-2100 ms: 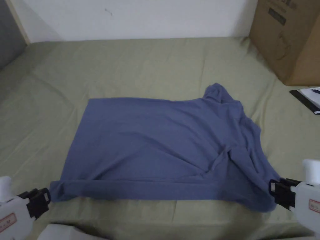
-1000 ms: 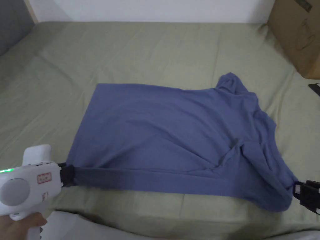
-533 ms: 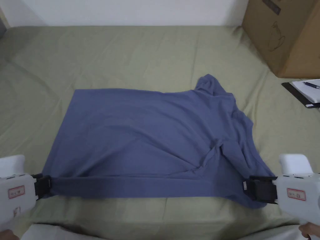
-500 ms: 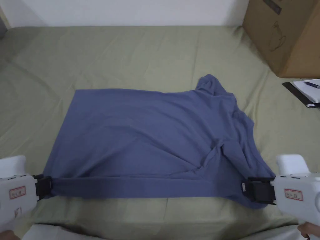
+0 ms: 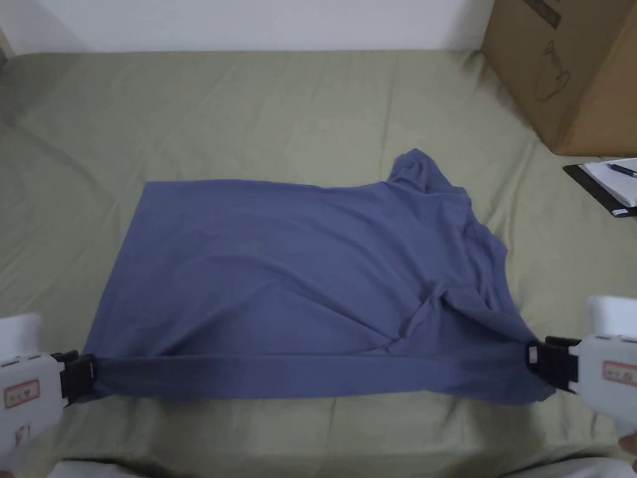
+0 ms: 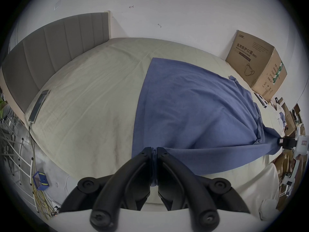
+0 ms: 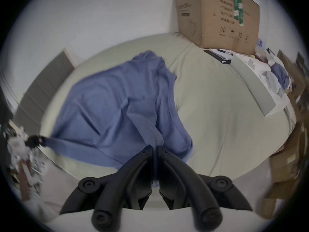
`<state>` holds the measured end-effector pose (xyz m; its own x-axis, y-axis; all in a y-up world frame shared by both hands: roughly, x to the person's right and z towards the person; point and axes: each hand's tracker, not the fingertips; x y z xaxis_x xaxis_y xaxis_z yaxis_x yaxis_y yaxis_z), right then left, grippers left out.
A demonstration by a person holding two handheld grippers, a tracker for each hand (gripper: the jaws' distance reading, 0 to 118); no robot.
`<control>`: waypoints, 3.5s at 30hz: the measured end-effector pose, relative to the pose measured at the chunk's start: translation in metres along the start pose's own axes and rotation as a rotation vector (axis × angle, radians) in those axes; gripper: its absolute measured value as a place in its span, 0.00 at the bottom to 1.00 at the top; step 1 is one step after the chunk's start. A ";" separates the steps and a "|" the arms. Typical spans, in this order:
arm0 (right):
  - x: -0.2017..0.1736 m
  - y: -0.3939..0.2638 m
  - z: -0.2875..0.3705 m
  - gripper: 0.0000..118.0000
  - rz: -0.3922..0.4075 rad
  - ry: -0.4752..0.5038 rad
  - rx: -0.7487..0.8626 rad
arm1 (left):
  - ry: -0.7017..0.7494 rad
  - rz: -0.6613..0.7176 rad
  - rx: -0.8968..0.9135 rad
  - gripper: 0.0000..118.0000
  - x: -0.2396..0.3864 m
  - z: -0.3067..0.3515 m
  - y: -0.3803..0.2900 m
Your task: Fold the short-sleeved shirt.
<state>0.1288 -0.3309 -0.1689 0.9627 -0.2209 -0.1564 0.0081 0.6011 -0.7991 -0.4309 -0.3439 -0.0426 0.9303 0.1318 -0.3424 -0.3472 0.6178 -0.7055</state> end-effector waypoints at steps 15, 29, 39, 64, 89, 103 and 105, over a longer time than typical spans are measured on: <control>0.005 0.102 -0.092 0.06 -0.083 -0.039 0.017 | 0.014 -0.028 -0.033 0.05 0.017 -0.086 0.124; 0.001 0.128 -0.133 0.96 -0.095 -0.024 -0.014 | 0.042 -0.051 -0.105 0.94 0.022 -0.119 0.133; 0.010 0.086 -0.042 0.85 -0.283 0.263 0.117 | 0.002 0.033 0.030 0.83 0.006 -0.022 0.079; -0.032 0.002 -0.032 0.00 0.022 -0.126 0.058 | 0.053 0.092 -0.097 0.69 -0.015 -0.080 0.050; 0.007 0.037 -0.110 0.52 -0.011 -0.109 -0.105 | 0.060 -0.083 -0.136 0.05 0.015 -0.074 0.066; -0.003 0.043 -0.058 0.02 -0.037 -0.087 -0.060 | 0.024 -0.118 -0.134 0.05 0.010 -0.049 0.065; -0.004 0.042 -0.042 0.02 -0.016 -0.084 -0.051 | 0.014 -0.117 -0.134 0.05 0.006 -0.037 0.060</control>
<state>0.1138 -0.3371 -0.2260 0.9817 -0.1643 -0.0958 0.0122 0.5574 -0.8302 -0.4503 -0.3350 -0.1101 0.9639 0.0532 -0.2609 -0.2498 0.5196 -0.8171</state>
